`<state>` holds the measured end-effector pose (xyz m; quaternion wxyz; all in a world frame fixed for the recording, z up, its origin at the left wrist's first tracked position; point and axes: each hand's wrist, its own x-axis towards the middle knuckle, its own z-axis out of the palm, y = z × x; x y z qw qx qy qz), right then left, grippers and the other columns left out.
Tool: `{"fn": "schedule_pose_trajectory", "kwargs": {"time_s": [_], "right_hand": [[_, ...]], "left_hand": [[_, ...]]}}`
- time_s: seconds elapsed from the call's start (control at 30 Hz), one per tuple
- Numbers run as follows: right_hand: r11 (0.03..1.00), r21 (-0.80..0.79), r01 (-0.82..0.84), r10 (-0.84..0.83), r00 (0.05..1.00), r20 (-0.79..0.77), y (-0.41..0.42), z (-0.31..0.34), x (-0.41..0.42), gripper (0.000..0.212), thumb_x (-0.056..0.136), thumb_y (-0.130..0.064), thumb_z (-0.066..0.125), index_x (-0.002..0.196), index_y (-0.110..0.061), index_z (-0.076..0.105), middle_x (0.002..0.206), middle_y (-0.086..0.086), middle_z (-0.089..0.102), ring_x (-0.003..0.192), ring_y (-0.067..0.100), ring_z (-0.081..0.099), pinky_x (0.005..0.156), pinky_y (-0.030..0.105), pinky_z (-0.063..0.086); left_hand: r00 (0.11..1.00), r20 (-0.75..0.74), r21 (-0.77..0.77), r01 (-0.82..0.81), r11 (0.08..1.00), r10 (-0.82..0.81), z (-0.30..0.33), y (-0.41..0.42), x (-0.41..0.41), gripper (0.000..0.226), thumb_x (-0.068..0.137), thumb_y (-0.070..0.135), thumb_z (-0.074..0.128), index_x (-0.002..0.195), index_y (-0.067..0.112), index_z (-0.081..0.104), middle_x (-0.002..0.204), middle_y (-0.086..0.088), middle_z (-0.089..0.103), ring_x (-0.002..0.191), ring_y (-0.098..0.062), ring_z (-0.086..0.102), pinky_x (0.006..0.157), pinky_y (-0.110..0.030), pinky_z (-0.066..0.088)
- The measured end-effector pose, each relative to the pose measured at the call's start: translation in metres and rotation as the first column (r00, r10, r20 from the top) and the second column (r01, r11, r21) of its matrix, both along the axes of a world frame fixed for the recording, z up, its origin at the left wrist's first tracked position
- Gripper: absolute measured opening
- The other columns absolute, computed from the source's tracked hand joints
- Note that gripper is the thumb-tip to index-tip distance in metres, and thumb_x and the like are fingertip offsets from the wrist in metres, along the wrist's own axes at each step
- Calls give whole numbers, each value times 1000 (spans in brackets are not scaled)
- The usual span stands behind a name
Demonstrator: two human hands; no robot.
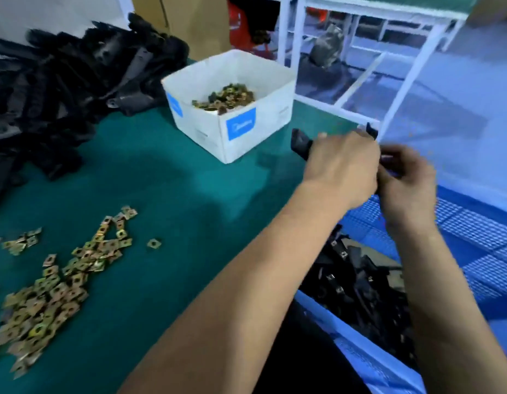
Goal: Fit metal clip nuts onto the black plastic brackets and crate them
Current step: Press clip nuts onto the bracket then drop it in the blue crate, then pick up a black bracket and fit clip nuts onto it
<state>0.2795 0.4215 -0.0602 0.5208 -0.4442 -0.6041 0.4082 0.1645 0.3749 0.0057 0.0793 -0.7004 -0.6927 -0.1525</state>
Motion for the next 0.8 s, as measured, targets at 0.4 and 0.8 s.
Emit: {"fn": "schedule_pose_trajectory", "kwargs": {"time_s": [0.4,0.8], "right_hand": [[840,-496,218,188,741,644,7,-169,83,33,93,-25,74,122,-9,70,111,14,75,107,32,70,94,40,55],[964,-16,265,-199,761,618,22,-40,32,10,85,-19,62,81,-21,71,72,5,68,71,29,60,55,27,36]], "left_hand": [[982,158,-672,181,718,-100,-177,0,47,37,96,33,65,125,11,62,130,-17,62,127,-38,52,116,-50,31],[802,598,-98,81,992,-7,-72,24,33,19,93,17,61,106,23,73,110,2,75,105,-24,68,90,-39,54]]}}
